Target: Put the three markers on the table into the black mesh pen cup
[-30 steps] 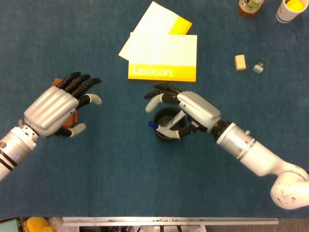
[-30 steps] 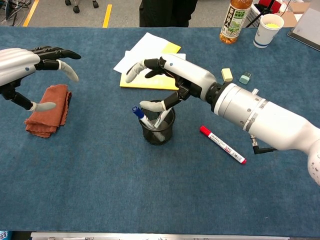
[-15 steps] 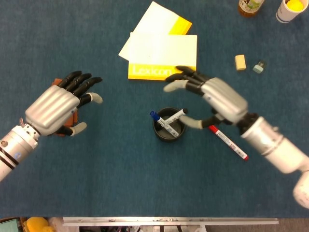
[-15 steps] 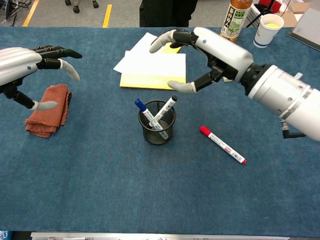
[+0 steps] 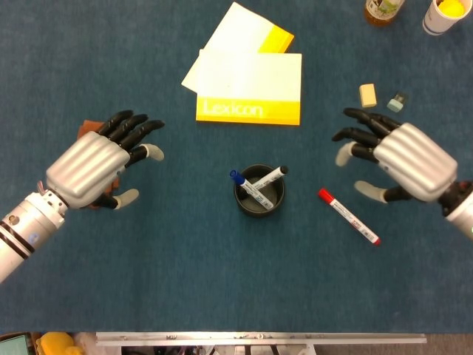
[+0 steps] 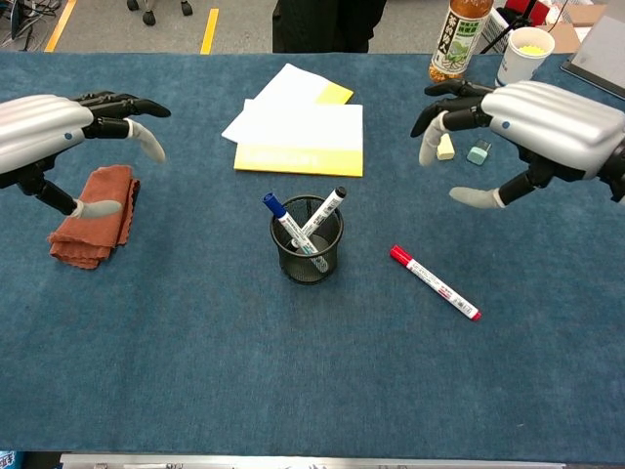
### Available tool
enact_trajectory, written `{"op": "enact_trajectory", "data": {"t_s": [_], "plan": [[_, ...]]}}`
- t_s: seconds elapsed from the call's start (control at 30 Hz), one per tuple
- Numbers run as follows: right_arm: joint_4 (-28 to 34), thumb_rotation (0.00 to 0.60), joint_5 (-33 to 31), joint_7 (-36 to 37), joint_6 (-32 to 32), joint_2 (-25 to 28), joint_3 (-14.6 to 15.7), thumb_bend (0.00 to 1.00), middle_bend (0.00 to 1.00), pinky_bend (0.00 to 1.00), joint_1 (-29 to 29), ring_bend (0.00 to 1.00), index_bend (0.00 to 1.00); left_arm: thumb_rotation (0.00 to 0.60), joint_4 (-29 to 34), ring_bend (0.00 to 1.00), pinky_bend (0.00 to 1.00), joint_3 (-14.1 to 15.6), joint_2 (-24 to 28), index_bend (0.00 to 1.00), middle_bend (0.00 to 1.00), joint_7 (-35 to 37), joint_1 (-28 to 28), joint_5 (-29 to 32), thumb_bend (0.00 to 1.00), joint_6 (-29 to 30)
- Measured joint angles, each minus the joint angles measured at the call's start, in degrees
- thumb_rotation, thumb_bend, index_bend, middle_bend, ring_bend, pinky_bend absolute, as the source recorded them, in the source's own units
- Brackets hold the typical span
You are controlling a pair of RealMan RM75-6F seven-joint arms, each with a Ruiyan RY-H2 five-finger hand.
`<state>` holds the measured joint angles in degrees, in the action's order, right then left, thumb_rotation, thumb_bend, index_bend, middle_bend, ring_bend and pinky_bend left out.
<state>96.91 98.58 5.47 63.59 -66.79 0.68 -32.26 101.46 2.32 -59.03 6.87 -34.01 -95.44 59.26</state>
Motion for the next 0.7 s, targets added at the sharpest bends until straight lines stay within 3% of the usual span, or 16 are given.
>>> {"op": "enact_trajectory", "data": {"t_s": [0.7], "plan": [[-20.2, 0.6, 15.4, -7.2, 0.8, -8.7, 8.7, 0.25, 0.28, 0.19, -1.6, 0.06, 0.43, 0.6, 1.0, 0.0, 0.0, 0.0, 0.8, 0.29, 0.06, -0.7, 0.0, 0.9, 0.25, -0.6]]}}
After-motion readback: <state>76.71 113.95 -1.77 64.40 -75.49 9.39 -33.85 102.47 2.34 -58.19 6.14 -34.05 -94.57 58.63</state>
